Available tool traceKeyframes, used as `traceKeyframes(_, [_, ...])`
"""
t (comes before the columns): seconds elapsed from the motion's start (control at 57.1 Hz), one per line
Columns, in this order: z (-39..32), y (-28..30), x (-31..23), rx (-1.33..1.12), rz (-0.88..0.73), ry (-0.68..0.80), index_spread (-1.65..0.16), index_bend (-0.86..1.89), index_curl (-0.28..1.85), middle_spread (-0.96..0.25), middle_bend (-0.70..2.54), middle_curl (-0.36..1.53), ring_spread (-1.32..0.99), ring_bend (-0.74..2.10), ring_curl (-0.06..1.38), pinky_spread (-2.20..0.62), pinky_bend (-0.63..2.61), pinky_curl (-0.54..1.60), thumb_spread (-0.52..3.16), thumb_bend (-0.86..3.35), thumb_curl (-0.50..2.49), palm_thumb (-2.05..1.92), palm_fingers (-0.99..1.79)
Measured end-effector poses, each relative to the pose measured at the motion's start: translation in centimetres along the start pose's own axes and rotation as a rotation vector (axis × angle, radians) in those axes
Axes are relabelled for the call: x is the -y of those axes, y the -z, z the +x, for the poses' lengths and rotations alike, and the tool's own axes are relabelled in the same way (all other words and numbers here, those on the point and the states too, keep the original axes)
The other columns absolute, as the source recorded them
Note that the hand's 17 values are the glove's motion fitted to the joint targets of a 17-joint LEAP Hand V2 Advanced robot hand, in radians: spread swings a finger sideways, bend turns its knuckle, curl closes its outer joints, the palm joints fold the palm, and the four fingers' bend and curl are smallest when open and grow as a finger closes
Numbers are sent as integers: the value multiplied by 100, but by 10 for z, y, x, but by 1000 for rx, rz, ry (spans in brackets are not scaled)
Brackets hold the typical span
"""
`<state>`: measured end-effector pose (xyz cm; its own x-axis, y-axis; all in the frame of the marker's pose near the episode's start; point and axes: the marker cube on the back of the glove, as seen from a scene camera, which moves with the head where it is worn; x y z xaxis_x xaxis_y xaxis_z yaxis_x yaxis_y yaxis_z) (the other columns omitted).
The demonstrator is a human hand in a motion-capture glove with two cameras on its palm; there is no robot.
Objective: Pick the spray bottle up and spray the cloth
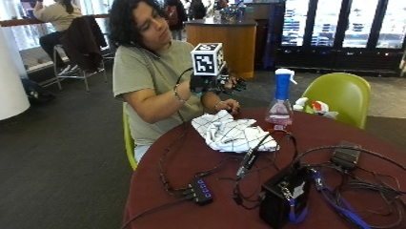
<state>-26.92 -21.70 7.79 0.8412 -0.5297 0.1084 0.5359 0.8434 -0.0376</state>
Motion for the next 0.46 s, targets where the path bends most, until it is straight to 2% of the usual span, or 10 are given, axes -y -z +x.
traceKeyframes(0.193, [-11, 5, -27, -7, 13, -19, -42, 20, 32, -5, 13, 30, -9, 22, 30, 22, 28, 34, 101, -2, 38, 58, 23])
traceKeyframes(0.456, [-17, -4, -28, 10, -2, -15, -43, 23, 35, -6, 13, 24, -8, 20, 30, 21, 29, 35, 101, -2, 37, 60, 18])
